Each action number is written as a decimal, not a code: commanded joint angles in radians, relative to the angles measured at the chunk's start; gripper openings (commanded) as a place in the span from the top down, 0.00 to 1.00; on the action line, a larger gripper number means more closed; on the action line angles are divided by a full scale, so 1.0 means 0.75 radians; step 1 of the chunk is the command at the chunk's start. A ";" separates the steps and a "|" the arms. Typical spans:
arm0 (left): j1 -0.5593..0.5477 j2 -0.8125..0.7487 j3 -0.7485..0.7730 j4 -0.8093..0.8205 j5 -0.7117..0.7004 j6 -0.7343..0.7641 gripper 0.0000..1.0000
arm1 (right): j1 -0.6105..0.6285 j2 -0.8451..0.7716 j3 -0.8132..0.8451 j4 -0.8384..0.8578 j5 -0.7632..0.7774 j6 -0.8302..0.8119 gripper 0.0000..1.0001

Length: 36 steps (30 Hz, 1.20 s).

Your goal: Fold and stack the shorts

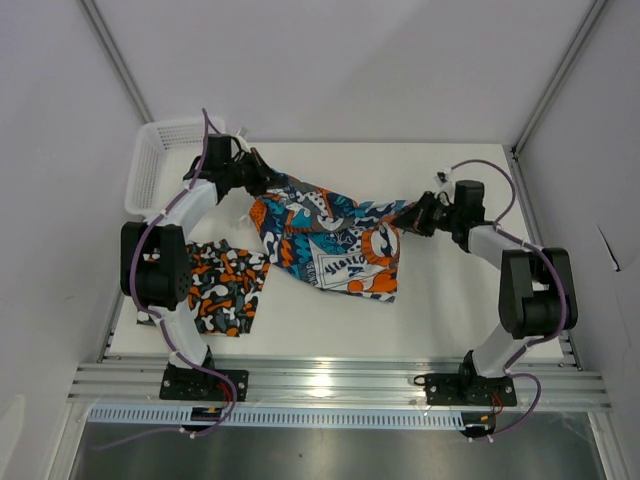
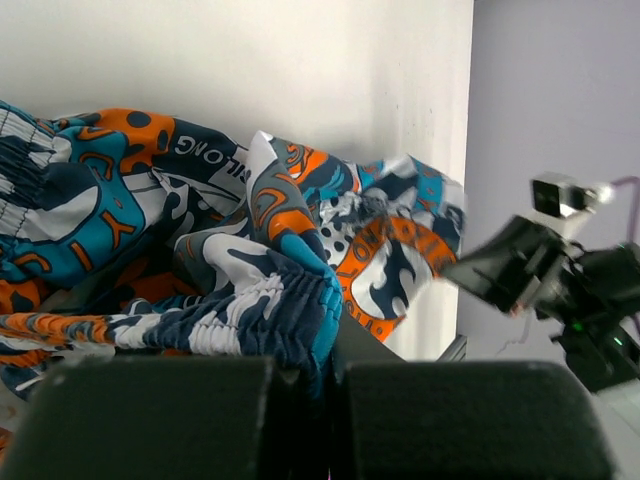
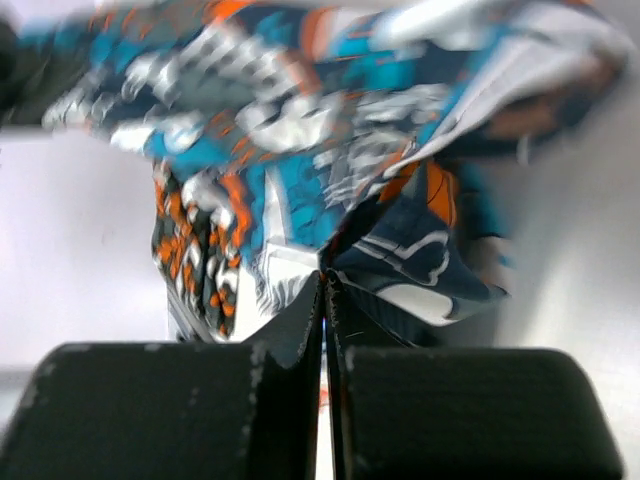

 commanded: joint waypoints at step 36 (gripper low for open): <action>-0.097 -0.161 -0.204 0.106 -0.013 0.042 1.00 | 0.989 -0.450 0.034 -0.346 0.448 -0.490 0.39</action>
